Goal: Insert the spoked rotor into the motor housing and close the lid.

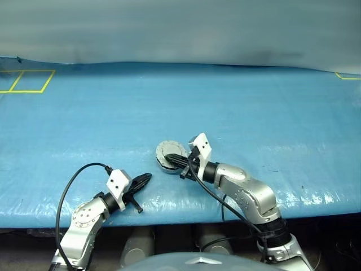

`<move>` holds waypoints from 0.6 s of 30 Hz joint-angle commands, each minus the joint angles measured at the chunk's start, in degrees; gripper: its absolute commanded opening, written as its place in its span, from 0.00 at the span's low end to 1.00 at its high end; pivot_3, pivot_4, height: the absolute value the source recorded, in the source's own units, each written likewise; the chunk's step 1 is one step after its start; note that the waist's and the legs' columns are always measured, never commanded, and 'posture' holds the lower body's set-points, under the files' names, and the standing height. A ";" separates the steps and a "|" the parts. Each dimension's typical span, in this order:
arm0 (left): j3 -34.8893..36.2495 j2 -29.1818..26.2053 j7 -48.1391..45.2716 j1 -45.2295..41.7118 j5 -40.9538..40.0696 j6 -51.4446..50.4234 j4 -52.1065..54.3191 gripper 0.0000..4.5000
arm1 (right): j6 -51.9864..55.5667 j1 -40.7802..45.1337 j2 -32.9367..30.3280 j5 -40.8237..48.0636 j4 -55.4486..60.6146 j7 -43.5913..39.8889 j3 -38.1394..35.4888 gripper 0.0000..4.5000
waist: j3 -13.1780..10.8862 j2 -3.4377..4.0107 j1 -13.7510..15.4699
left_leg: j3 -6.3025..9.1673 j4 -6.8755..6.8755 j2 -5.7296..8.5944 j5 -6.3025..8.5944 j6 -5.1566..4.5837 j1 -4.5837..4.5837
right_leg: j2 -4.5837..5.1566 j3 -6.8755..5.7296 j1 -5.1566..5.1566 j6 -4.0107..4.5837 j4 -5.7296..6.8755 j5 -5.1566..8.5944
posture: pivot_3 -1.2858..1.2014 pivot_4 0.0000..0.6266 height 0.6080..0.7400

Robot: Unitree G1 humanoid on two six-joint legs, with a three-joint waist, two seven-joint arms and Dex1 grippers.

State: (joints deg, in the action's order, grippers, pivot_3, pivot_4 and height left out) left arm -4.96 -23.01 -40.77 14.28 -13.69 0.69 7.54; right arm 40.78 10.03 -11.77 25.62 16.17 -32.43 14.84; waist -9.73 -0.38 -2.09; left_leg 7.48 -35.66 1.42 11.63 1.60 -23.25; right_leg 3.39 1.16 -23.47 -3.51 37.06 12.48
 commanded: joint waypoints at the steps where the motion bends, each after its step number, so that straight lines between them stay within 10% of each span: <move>1: 0.34 0.17 -0.24 -0.02 -0.32 1.47 0.69 0.01 | -0.34 -0.31 0.03 -0.82 -0.70 0.64 0.27 0.00 | 0.00 0.00 0.01 | 0.00 0.00 0.00 0.00 0.00 0.00 | 0.00 0.00 0.00 0.00 0.00 0.00 | 0.52 0.24 1.00; 18: 1.97 0.49 0.16 0.15 -3.73 0.42 4.12 0.01 | 2.19 -1.02 -4.21 -0.84 2.26 0.25 0.54 0.00 | 0.09 0.04 0.08 | 0.00 0.01 0.00 0.00 0.00 0.11 | 0.01 0.00 0.13 0.01 0.00 0.01 | 0.52 0.24 1.00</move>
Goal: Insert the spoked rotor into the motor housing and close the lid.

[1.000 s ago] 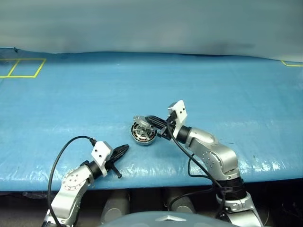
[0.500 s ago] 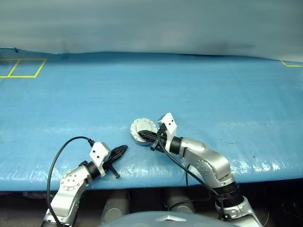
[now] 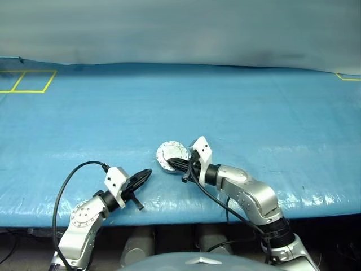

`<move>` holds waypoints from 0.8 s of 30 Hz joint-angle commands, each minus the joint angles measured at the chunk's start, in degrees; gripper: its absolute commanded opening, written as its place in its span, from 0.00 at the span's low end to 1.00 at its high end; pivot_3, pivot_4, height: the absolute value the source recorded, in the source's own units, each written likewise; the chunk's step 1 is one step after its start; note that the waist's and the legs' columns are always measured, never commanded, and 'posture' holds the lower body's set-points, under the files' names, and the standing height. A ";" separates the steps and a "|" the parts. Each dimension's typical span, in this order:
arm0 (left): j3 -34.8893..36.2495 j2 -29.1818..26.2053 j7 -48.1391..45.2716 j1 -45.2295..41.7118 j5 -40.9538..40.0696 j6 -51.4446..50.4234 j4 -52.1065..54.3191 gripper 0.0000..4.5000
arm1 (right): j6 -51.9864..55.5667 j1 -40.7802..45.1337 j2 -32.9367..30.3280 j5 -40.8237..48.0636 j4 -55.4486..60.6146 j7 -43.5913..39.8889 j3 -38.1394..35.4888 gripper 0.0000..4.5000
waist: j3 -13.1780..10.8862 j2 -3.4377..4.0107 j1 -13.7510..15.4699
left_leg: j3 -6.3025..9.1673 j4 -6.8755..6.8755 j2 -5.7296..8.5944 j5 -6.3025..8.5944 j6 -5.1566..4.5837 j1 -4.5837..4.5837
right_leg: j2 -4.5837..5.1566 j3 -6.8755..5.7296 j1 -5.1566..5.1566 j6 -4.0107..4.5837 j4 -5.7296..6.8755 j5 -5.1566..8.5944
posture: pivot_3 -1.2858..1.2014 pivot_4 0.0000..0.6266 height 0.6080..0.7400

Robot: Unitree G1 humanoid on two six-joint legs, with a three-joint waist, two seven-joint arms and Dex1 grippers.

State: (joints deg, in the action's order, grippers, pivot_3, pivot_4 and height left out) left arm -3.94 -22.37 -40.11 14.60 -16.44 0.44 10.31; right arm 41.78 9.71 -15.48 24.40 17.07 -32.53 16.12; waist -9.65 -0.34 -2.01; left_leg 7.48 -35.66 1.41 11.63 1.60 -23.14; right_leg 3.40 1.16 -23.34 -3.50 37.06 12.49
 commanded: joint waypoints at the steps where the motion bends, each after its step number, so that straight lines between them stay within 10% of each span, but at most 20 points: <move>1: 1.10 -0.26 -0.70 -0.22 -1.11 0.74 1.14 0.01 | 1.31 -0.72 -0.42 0.47 1.46 0.54 -0.82 0.00 | 0.00 0.00 -0.01 | 0.00 0.00 0.00 0.00 0.00 0.00 | 0.00 0.00 -0.01 0.00 0.00 0.00 | 0.52 0.24 1.00; 10: 3.21 -0.78 -1.41 0.02 -3.56 -0.87 1.74 0.00 | 1.04 -1.21 0.75 4.25 10.75 2.46 -4.37 0.04 | -0.01 0.01 -0.02 | 0.00 0.00 0.00 0.00 0.00 -0.07 | 0.00 0.00 -0.08 0.00 0.00 0.00 | 0.52 0.24 1.00; 24: 0.02 0.11 -1.03 -2.06 0.59 0.97 2.27 0.00 | -4.26 1.54 4.24 -8.70 6.95 11.77 4.48 0.99 | -0.01 0.01 -0.11 | -0.01 0.03 -0.01 0.00 0.00 -0.06 | -0.01 0.00 -0.10 0.02 -0.01 0.01 | 0.52 0.24 1.00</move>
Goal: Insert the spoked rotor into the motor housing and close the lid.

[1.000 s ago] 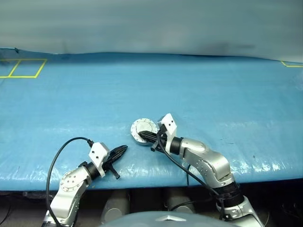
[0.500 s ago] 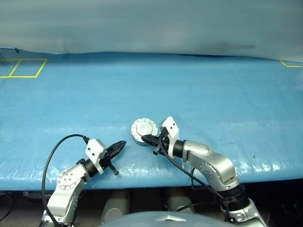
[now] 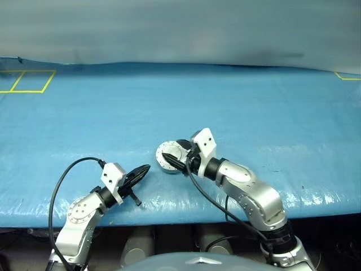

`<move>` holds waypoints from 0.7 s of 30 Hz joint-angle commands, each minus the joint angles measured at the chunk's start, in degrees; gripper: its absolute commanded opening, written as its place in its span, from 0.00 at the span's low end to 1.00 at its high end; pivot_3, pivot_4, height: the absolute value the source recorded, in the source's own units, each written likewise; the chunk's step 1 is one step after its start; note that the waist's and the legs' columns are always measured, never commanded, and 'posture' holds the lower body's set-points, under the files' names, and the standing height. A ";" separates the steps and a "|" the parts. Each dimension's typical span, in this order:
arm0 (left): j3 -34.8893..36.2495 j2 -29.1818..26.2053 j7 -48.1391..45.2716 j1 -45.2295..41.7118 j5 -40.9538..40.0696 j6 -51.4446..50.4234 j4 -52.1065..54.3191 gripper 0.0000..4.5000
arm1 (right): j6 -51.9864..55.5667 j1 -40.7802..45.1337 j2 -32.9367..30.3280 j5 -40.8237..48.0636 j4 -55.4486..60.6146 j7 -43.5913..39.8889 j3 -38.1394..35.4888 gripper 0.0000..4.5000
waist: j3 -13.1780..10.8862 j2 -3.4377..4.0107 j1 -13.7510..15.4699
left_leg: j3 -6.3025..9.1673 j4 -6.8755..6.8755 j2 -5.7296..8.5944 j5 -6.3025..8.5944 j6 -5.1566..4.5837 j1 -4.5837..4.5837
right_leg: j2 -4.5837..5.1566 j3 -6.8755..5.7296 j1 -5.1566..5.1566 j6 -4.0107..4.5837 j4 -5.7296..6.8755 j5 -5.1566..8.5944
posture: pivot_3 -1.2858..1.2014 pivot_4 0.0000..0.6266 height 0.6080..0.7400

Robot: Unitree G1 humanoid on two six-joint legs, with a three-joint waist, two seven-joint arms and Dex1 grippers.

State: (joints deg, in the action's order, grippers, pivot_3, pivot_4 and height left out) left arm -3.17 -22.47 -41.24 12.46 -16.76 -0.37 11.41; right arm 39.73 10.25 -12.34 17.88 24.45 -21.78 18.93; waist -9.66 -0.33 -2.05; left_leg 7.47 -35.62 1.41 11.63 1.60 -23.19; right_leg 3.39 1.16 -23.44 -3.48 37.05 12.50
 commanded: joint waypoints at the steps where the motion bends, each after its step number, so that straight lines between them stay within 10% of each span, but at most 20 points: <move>1: -0.90 0.26 0.11 0.23 1.18 2.03 1.05 0.00 | -2.41 1.24 1.39 -2.81 -1.07 1.09 2.24 0.99 | 0.00 0.00 -0.10 | 0.00 0.02 0.00 0.00 0.00 0.00 | 0.00 0.01 0.00 0.00 -0.01 0.00 | 0.52 0.24 1.00; 21: -3.94 1.63 6.20 2.95 2.19 -4.16 11.29 0.00 | -8.21 0.95 0.25 -11.25 -9.91 0.28 4.58 0.99 | 0.00 0.00 -0.06 | 0.00 0.04 0.00 0.00 0.00 0.02 | 0.00 0.01 0.02 0.01 -0.02 0.01 | 0.52 0.24 1.00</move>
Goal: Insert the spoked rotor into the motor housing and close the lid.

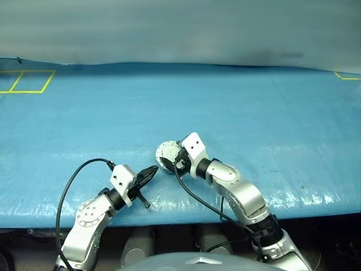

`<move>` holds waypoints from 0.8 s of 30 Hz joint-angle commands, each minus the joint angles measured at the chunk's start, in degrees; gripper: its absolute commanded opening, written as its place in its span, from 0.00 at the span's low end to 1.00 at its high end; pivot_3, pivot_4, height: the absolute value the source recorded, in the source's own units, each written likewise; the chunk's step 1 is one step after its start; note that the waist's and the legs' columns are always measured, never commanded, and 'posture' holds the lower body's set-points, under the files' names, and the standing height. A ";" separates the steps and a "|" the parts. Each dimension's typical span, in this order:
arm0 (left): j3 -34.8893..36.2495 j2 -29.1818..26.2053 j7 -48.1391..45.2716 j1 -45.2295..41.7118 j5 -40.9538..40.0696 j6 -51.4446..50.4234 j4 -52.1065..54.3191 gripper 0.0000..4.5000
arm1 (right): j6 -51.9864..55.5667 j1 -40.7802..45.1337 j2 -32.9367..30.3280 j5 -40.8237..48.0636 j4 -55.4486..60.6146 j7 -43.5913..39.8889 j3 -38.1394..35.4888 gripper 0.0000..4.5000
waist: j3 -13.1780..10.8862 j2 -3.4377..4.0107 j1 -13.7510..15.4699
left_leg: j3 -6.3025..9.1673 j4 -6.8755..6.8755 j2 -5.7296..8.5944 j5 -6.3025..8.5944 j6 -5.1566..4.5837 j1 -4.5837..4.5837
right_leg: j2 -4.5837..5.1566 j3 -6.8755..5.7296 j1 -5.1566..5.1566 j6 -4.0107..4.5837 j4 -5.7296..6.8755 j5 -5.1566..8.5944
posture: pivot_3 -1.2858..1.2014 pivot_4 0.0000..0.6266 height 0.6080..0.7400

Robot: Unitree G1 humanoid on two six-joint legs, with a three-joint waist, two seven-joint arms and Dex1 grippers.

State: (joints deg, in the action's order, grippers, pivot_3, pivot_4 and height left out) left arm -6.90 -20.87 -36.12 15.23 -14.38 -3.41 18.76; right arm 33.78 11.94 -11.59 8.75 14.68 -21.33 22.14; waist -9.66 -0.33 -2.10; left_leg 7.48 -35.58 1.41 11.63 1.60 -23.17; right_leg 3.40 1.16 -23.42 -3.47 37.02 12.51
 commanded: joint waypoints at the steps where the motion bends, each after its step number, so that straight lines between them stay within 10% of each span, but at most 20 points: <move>1: -0.21 0.01 1.35 0.15 -0.24 -1.58 4.45 0.00 | -2.86 -0.91 -0.63 -2.73 -0.37 -0.20 1.65 0.99 | 0.00 0.00 -0.01 | 0.00 0.00 0.00 0.00 0.00 0.01 | 0.00 0.00 0.00 0.00 0.00 0.00 | 0.52 0.24 1.00; 8: -0.14 -0.41 2.24 -0.54 -0.56 -4.03 6.26 0.00 | -5.73 -1.62 -0.06 -4.29 -0.55 -0.34 1.45 0.67 | 0.00 0.00 0.02 | 0.00 -0.01 0.00 0.00 0.00 0.01 | -0.01 0.00 0.01 0.00 0.01 0.00 | 0.52 0.24 1.00; 24: 4.51 -5.64 0.76 -8.97 -5.99 -14.99 6.38 0.00 | -1.91 0.52 -2.11 -3.66 1.33 -7.17 3.58 0.67 | 0.00 -0.01 0.00 | 0.00 0.00 0.00 0.00 0.00 0.01 | -0.01 -0.01 0.01 0.00 0.00 0.00 | 0.52 0.24 1.00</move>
State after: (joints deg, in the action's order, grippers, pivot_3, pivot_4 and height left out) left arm -3.39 -25.76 -35.09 7.56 -19.14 -17.02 22.86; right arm 31.54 12.25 -13.70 4.79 15.05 -27.08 24.47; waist -9.66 -0.34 -2.10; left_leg 7.48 -35.58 1.41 11.63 1.60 -23.17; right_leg 3.38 1.15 -23.40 -3.48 37.03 12.51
